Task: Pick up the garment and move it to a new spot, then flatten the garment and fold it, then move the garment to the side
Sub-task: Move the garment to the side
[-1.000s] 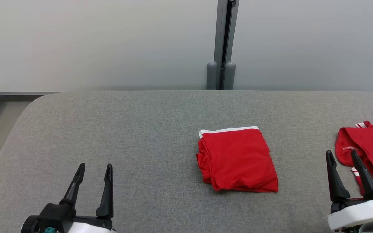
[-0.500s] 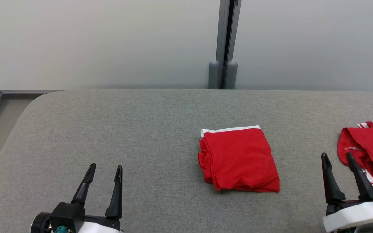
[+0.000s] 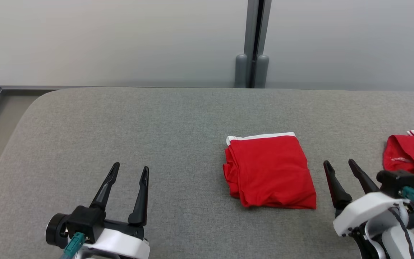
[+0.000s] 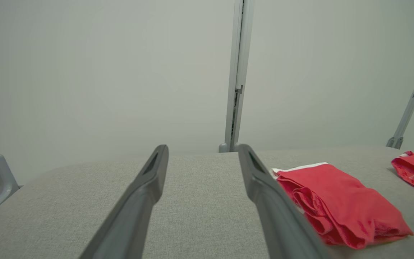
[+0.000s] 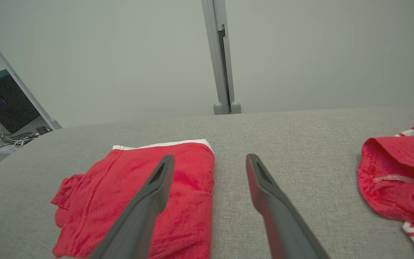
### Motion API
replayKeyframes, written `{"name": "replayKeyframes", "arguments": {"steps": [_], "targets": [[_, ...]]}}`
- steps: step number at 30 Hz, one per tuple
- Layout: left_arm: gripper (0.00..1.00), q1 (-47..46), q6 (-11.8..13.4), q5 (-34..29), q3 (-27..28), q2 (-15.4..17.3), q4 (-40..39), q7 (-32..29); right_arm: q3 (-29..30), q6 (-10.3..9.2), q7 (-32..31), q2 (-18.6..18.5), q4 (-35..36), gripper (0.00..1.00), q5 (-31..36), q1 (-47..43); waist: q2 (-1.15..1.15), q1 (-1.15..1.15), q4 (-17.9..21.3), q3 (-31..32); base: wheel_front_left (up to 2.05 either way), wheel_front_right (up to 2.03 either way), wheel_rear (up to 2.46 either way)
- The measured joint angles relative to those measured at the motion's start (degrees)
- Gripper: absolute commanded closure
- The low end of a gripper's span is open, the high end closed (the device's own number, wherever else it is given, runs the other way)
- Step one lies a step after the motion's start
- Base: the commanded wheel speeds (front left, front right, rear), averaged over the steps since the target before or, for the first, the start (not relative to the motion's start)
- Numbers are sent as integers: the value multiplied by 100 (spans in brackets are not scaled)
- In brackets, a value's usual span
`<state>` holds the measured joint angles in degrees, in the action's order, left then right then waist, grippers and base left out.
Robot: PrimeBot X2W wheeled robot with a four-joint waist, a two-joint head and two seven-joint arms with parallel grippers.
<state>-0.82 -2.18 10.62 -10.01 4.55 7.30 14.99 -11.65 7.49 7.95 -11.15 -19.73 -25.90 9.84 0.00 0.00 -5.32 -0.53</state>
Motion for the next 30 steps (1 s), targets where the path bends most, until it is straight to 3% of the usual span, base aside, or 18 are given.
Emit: {"name": "replayKeyframes", "arguments": {"steps": [10, 16, 23, 24, 25, 26, 27, 30], "targets": [[0, -249, -178, 8, -25, -115, 224, 0, -389, 0, -1492, -151, -1586, 0, -550, 1517, 0, 0, -422, -364, 0, 0, 0], [0, -355, -232, 16, 1, -138, 321, 0, -402, 0, -2581, -149, -2450, 0, -915, 1929, 0, 0, -678, -506, 0, 0, 0], [0, -426, -267, 14, 53, -153, 341, 0, -363, 0, -2807, -67, -2932, 0, -1148, 2173, 0, 0, -846, -619, 0, 0, 0], [0, -431, -276, 13, 57, -154, 350, 0, -380, 0, -2799, -60, -2942, 9, -1179, 2184, 0, 0, -850, -622, 0, 0, 0], [0, -433, -279, 11, 59, -156, 359, 0, -402, 0, -2769, -62, -2941, 54, -1224, 2191, 0, 0, -850, -620, 0, 0, 0], [0, -435, -279, 7, 60, -157, 366, 0, -426, 0, -2716, -59, -2942, 84, -1267, 2190, 0, 0, -848, -614, 0, 0, 0], [0, -435, -280, 4, 62, -158, 371, 0, -464, 0, -2669, -59, -2943, 100, -1300, 2190, 0, 0, -841, -605, 0, 0, 0], [0, -434, -286, 1, 62, -160, 394, 0, -598, 0, -2490, -23, -2921, 100, -1399, 2183, 0, 0, -797, -543, 0, 0, 0]]}}
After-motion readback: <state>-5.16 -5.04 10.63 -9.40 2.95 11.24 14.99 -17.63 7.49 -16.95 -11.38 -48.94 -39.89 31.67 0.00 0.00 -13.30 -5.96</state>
